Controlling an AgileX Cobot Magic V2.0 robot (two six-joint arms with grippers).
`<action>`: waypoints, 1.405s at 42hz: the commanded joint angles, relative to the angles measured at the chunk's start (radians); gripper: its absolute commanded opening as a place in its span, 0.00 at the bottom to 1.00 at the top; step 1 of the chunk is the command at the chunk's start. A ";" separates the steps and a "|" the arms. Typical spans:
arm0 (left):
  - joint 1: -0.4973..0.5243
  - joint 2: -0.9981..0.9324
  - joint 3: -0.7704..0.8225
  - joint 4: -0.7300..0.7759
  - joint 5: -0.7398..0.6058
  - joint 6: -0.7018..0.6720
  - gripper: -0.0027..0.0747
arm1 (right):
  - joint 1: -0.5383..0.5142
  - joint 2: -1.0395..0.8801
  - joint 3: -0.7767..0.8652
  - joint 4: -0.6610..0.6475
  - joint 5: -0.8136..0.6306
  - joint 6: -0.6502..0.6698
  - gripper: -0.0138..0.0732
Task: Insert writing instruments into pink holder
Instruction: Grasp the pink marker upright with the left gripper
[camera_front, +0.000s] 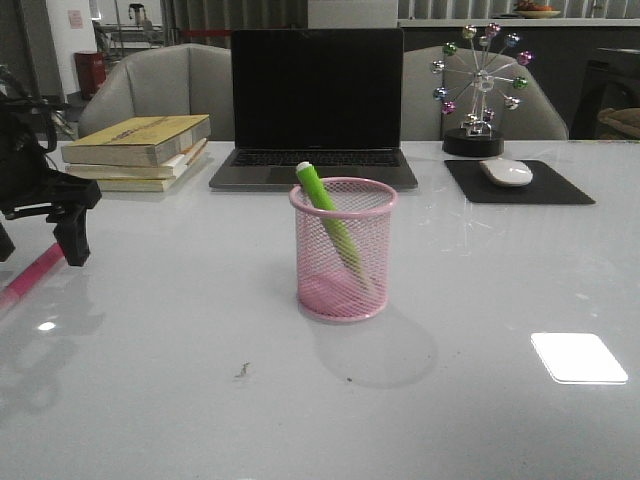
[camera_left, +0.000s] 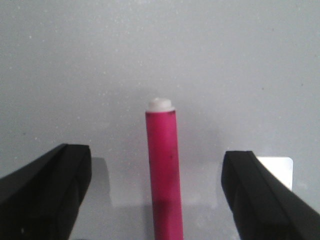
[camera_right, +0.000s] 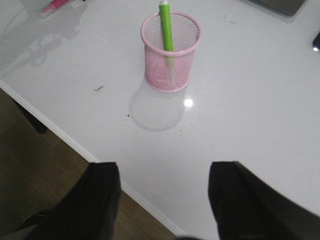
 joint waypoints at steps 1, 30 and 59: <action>0.001 -0.039 -0.054 -0.008 -0.032 -0.008 0.79 | -0.005 -0.002 -0.028 -0.010 -0.067 -0.004 0.73; 0.004 -0.016 -0.059 -0.008 -0.008 -0.008 0.79 | -0.005 -0.002 -0.028 -0.010 -0.066 -0.004 0.73; 0.004 0.004 -0.068 -0.018 0.018 -0.008 0.43 | -0.005 -0.002 -0.028 -0.010 -0.066 -0.004 0.73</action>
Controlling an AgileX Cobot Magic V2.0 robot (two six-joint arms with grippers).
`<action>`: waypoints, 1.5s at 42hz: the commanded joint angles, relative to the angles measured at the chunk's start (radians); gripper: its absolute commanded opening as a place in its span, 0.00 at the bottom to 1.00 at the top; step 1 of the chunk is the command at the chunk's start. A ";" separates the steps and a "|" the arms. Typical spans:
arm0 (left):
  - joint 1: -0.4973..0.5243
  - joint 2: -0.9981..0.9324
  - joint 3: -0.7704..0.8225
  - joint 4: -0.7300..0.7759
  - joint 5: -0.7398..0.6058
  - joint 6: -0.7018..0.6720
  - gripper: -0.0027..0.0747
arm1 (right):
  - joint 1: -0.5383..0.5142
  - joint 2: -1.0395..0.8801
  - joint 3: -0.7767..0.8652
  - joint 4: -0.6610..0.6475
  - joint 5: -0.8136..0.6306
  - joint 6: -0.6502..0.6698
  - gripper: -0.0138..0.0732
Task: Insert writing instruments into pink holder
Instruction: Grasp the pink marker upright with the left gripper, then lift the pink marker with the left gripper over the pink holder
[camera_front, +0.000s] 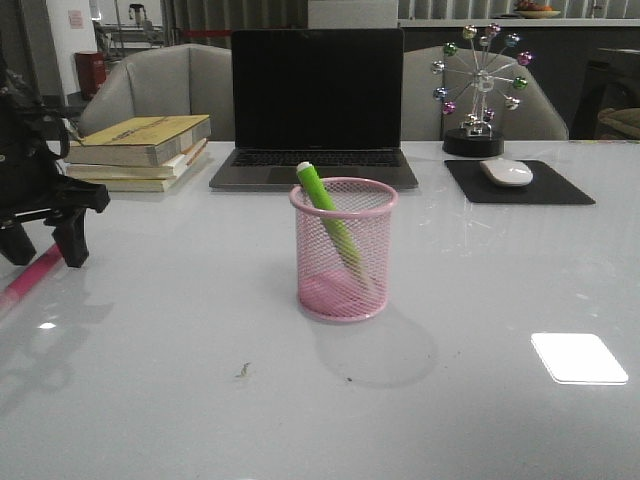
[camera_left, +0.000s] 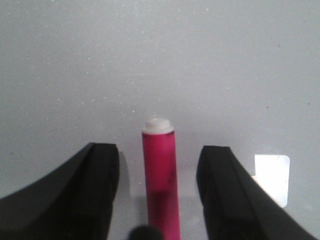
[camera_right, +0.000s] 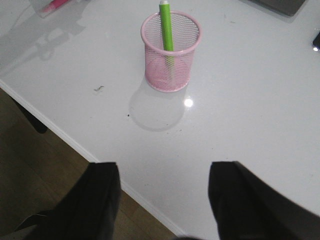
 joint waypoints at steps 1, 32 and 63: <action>0.004 -0.045 -0.024 -0.008 -0.001 -0.006 0.41 | -0.005 -0.002 -0.028 -0.010 -0.066 -0.004 0.73; -0.077 -0.392 0.092 -0.016 -0.195 0.003 0.15 | -0.005 -0.002 -0.028 -0.010 -0.066 -0.004 0.73; -0.674 -0.494 0.484 -0.016 -1.474 0.002 0.15 | -0.005 -0.002 -0.028 -0.010 -0.066 -0.004 0.73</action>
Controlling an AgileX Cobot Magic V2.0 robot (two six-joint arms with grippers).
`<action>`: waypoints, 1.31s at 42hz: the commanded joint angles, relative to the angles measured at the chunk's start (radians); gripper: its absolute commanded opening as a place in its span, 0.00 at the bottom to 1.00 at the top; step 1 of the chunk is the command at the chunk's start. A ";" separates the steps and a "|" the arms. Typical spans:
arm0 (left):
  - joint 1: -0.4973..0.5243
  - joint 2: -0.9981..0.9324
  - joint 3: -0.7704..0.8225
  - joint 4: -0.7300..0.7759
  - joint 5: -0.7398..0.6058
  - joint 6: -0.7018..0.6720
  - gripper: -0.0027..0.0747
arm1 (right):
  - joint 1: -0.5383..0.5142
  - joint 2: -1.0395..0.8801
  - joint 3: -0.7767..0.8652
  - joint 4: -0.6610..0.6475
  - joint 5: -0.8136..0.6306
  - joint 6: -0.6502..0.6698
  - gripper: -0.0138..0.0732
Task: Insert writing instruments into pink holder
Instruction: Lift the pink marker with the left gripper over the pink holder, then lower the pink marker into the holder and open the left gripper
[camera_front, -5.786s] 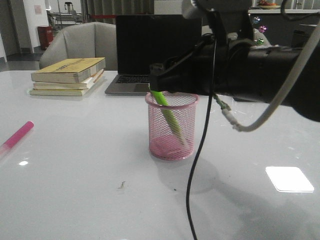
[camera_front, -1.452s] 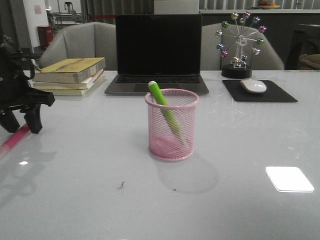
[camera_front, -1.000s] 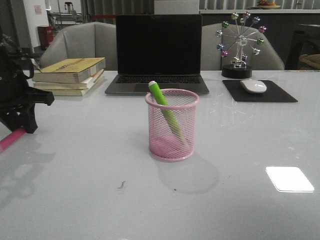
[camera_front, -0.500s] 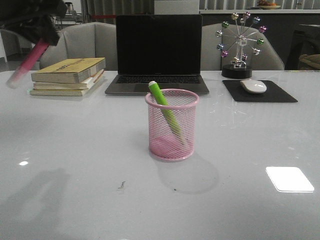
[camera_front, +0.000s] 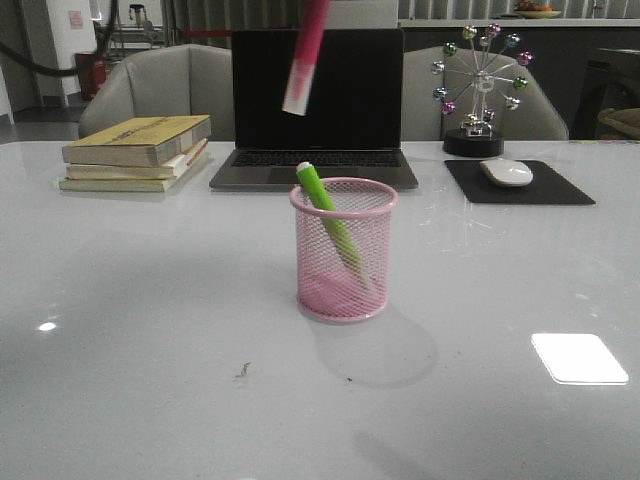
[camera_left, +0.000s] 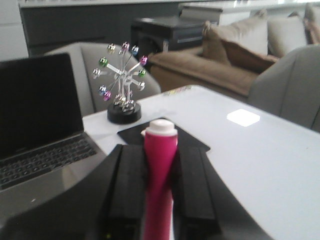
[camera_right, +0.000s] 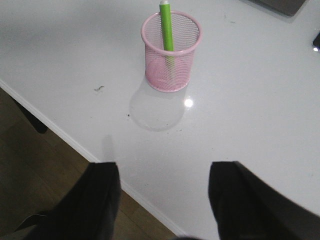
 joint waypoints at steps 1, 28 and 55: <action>-0.022 0.037 -0.025 -0.010 -0.241 -0.002 0.15 | -0.005 -0.002 -0.028 -0.010 -0.066 -0.004 0.73; -0.022 0.298 -0.025 -0.010 -0.437 -0.090 0.22 | -0.005 -0.002 -0.028 -0.010 -0.066 -0.004 0.73; -0.022 0.298 -0.025 -0.010 -0.428 -0.090 0.53 | -0.005 -0.002 -0.028 -0.010 -0.066 -0.004 0.73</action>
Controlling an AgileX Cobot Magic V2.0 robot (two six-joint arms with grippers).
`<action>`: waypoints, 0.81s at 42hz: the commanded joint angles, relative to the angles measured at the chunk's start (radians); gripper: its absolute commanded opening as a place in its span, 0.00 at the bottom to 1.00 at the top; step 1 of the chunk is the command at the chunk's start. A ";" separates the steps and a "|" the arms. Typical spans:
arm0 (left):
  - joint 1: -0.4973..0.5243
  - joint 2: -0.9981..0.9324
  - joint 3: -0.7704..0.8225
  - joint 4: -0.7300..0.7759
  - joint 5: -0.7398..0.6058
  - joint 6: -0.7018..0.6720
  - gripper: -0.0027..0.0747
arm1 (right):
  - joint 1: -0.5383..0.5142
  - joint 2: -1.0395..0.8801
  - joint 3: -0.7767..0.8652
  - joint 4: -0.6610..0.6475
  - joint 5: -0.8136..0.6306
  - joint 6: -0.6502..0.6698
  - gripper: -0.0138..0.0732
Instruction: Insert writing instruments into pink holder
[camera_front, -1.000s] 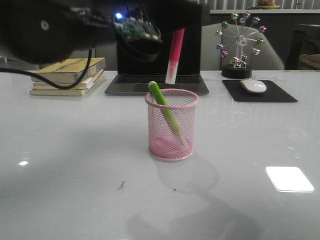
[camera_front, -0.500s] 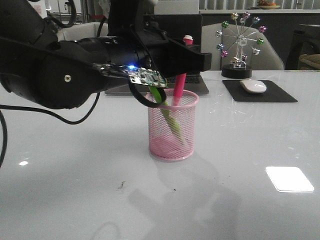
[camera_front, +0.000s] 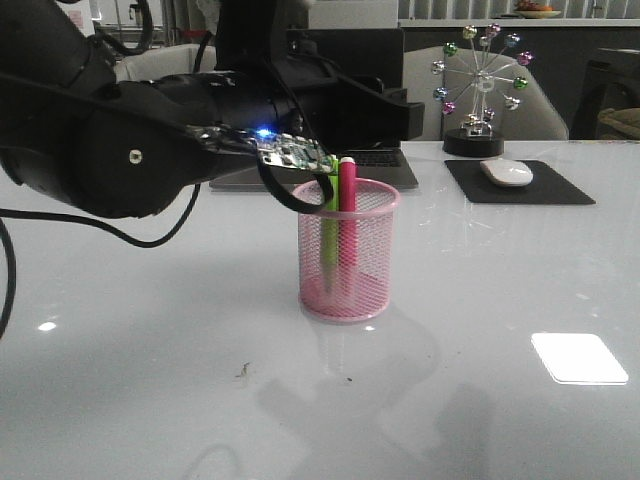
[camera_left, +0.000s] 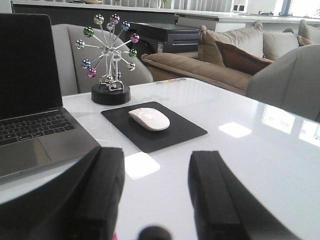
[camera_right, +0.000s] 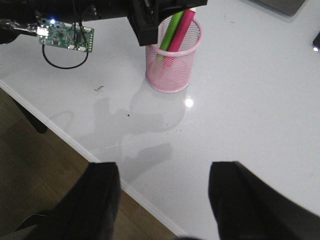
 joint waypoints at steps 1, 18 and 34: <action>-0.008 -0.050 -0.025 -0.008 -0.067 -0.008 0.53 | -0.005 -0.002 -0.028 -0.009 -0.066 -0.004 0.73; -0.008 -0.443 -0.148 0.141 0.795 -0.001 0.53 | -0.005 -0.002 -0.028 -0.009 -0.066 -0.004 0.73; -0.005 -0.894 -0.149 0.131 1.606 -0.001 0.53 | -0.005 -0.002 -0.028 -0.009 -0.066 -0.004 0.73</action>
